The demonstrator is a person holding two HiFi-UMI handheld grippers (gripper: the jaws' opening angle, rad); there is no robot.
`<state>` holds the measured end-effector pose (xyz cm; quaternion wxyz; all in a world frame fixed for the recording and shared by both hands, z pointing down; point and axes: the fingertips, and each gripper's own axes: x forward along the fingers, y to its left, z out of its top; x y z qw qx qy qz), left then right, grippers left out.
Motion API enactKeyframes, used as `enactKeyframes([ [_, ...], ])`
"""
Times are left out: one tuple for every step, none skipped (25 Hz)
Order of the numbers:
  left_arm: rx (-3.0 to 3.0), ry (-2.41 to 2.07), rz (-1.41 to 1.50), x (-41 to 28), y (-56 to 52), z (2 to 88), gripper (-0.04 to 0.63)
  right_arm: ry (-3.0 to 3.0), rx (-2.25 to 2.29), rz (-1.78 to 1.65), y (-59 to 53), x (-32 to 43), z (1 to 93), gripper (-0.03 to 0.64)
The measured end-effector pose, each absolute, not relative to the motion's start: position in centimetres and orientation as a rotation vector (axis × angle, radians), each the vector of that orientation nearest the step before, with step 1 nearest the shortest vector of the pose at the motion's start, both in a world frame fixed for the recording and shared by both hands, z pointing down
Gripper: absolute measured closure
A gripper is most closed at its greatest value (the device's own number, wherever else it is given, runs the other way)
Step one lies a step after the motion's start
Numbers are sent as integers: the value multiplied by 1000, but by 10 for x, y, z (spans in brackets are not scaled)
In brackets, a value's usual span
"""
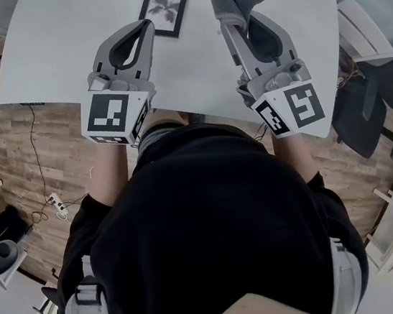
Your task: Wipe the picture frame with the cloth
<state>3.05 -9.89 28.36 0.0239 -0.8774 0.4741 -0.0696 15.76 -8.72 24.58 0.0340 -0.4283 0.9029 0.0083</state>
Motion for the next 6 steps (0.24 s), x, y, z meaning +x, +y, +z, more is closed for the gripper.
enactKeyframes([
  [-2714, 1467, -213, 31, -99, 283, 583, 2777, -1316, 27, -87, 158, 246, 526],
  [-2716, 1468, -210, 31, -98, 283, 583, 2777, -1316, 28, -87, 158, 245, 526],
  [-2718, 1470, -209, 32, -98, 284, 583, 2776, -1317, 27, -87, 159, 245, 526],
  [-2721, 1473, -210, 32, -97, 284, 583, 2774, -1317, 27, -86, 160, 245, 526],
  [-2725, 1477, -212, 31, -97, 285, 583, 2772, -1318, 27, -86, 160, 244, 526],
  [-2728, 1480, -215, 31, -97, 286, 583, 2771, -1319, 27, -86, 160, 244, 526],
])
